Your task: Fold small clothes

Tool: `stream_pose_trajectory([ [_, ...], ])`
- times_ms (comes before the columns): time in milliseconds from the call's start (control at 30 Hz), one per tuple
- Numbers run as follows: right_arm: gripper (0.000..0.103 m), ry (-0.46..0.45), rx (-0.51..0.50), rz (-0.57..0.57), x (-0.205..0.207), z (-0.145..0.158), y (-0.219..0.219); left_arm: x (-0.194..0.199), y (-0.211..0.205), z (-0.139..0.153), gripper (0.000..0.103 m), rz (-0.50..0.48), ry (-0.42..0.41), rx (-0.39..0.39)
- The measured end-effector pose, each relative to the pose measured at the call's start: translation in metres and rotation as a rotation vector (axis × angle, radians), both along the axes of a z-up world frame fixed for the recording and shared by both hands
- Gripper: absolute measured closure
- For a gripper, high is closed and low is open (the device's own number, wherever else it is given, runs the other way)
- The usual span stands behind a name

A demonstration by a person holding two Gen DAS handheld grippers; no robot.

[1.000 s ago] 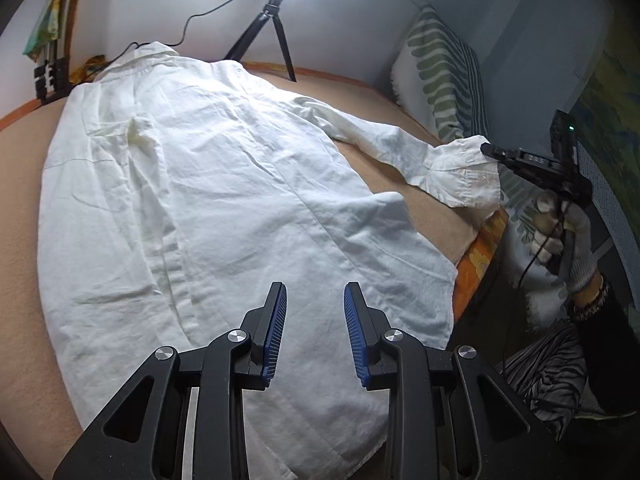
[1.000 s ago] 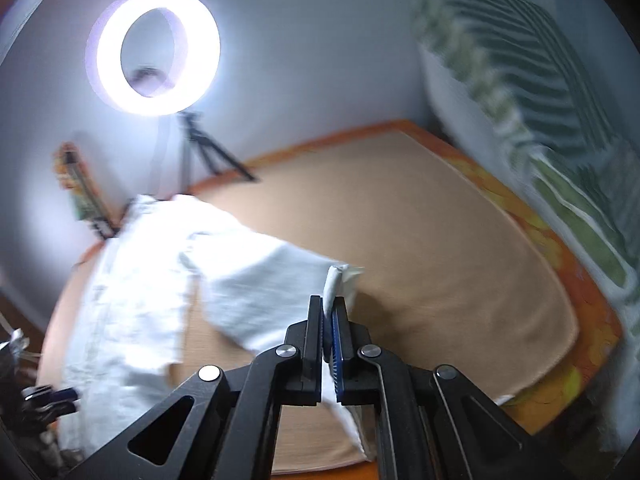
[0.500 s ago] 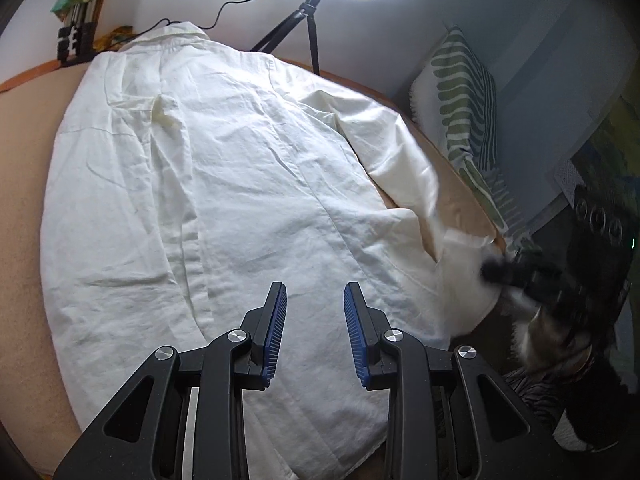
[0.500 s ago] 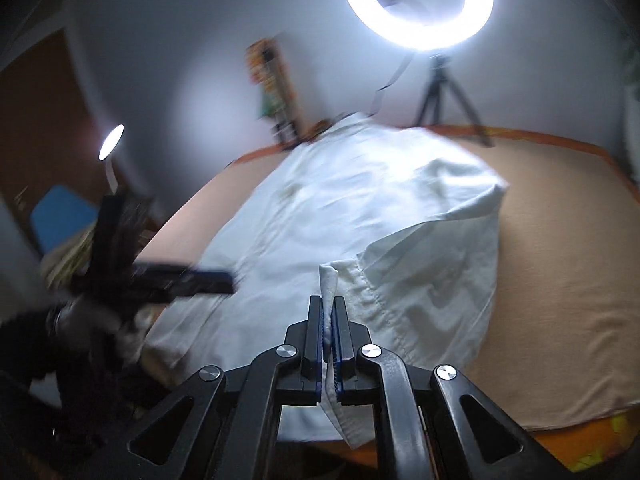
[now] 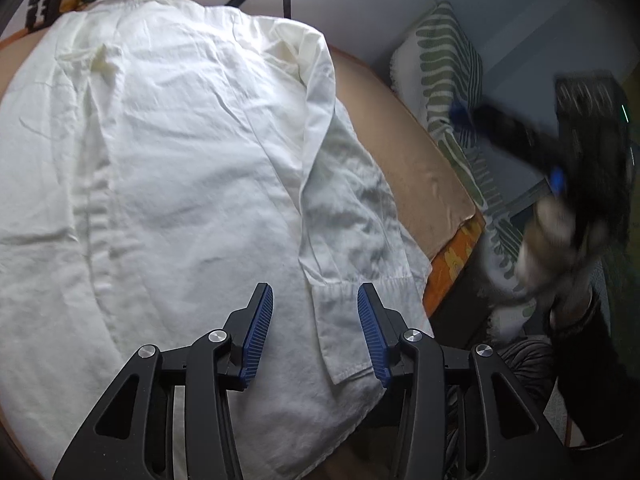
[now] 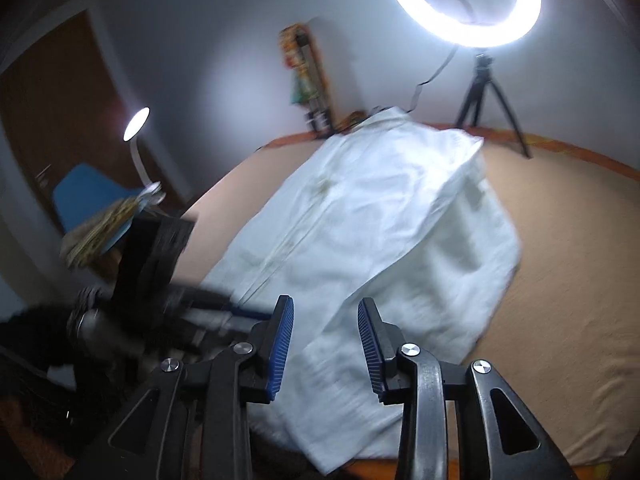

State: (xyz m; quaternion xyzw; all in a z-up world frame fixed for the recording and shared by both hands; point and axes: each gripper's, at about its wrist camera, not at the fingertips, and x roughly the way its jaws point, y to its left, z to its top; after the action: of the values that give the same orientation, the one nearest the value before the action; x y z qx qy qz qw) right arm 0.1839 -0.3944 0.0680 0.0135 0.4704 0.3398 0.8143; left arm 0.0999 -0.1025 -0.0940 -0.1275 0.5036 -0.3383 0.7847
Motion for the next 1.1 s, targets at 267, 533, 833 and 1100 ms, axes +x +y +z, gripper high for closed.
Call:
stream_pose_trajectory([
  [267, 0.062, 0.091, -0.068, -0.176, 0.148, -0.012, 0.010, -0.002, -0.005, -0.011, 0.060, 0.010, 0.030, -0.079],
  [533, 0.077, 0.165, -0.250, -0.280, 0.228, -0.068, 0.029, 0.001, -0.018, -0.016, 0.082, 0.002, -0.002, -0.095],
  [833, 0.103, 0.074, -0.426, -0.216, 0.236, -0.068, 0.072, -0.007, -0.014, -0.012, 0.100, -0.002, -0.003, -0.152],
  [1100, 0.103, -0.014, -0.488, -0.018, 0.224, -0.054, 0.156, -0.019, -0.003, -0.008, 0.100, 0.007, 0.014, -0.186],
])
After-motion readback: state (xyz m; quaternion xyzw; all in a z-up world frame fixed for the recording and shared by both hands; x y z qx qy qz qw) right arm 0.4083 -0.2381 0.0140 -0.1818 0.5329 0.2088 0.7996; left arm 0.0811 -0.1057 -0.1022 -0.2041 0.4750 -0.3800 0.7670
